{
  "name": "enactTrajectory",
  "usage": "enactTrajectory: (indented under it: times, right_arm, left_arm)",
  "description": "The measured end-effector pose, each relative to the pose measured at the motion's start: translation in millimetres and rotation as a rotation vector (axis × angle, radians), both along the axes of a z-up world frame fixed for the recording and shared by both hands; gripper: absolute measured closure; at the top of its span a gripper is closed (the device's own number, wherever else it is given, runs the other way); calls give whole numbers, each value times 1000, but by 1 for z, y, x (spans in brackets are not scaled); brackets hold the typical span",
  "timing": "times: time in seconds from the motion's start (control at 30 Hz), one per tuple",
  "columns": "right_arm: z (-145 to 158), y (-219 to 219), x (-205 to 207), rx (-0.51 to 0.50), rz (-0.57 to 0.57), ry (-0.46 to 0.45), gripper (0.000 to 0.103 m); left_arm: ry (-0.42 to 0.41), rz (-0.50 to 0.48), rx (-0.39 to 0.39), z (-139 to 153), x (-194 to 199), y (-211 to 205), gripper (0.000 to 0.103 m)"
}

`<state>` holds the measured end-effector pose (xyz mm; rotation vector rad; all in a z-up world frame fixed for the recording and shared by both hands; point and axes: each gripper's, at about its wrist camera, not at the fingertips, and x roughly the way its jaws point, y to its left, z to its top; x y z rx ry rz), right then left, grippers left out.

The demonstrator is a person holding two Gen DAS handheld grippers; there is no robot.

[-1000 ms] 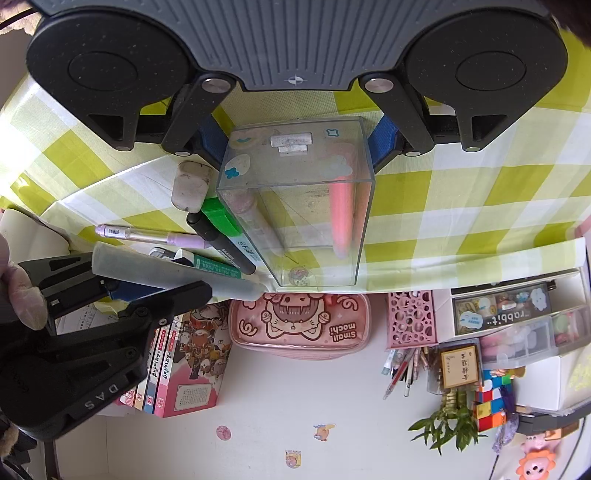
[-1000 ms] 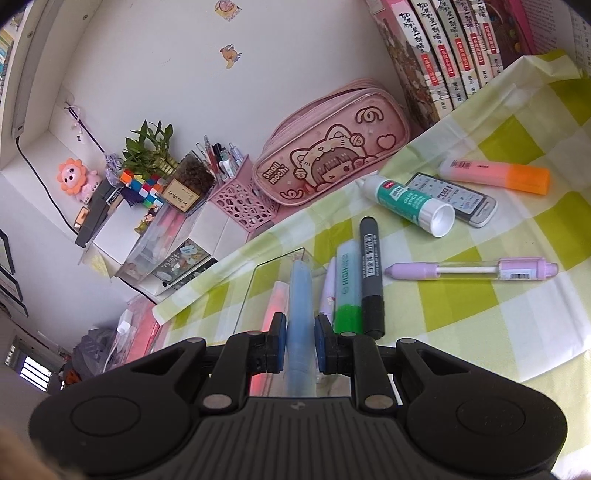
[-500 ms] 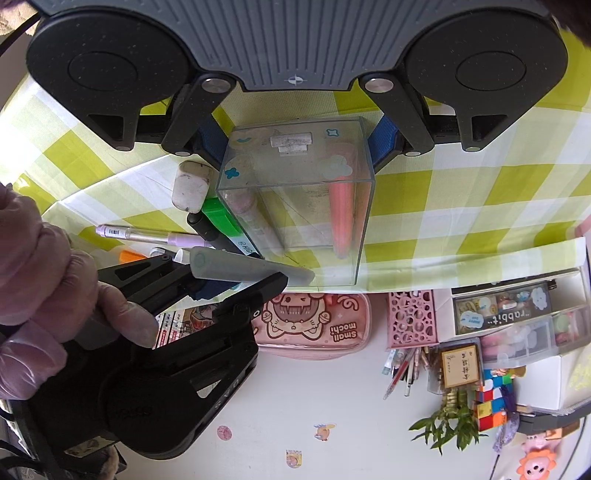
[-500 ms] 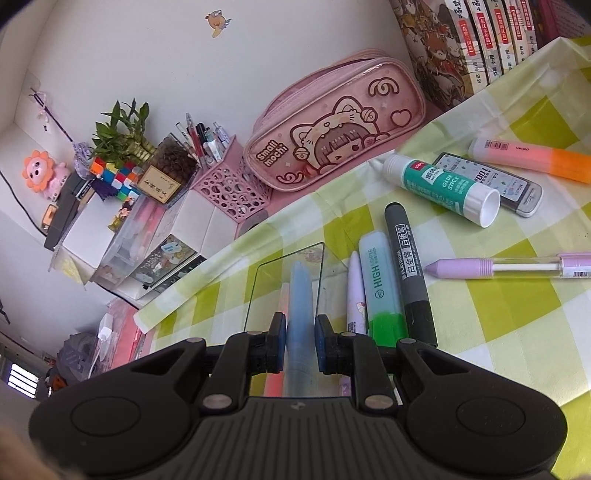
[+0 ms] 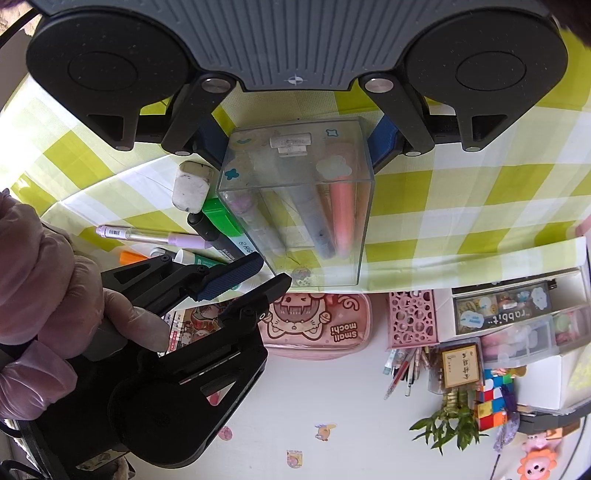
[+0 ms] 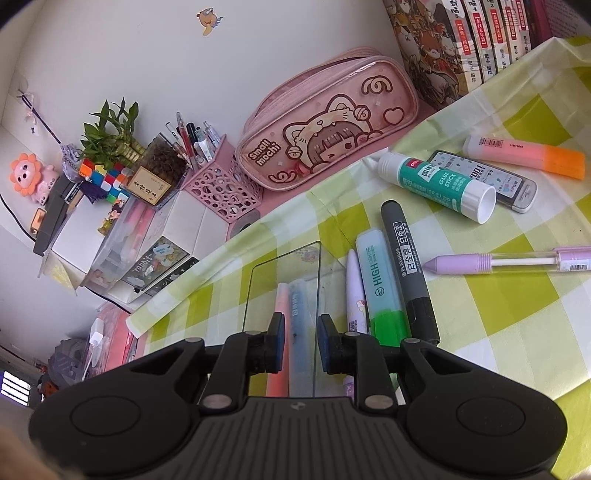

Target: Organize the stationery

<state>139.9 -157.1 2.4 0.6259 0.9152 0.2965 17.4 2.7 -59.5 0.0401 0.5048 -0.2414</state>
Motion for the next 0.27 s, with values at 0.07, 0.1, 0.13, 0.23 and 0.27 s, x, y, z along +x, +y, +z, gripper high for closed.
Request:
enactTrajectory:
  times: [0.07,0.1,0.13,0.23,0.27]
  right_arm:
    - [0,0,0,3,2,0,78]
    - [0,0,0,3,3,0,78]
    - [0,0,0,2,4,0,78]
    - [1,0,0,2,7,0,77]
    - [1,0,-1,2,9,0,77]
  left_arm:
    - [0,0,0,0,0,0,27]
    - [0,0,0,0,0,0,27]
    - [0,0,0,0,0,0,27]
    - [0,0,0,0,0,0,27]
    - [0,0,0,0,0,0,27]
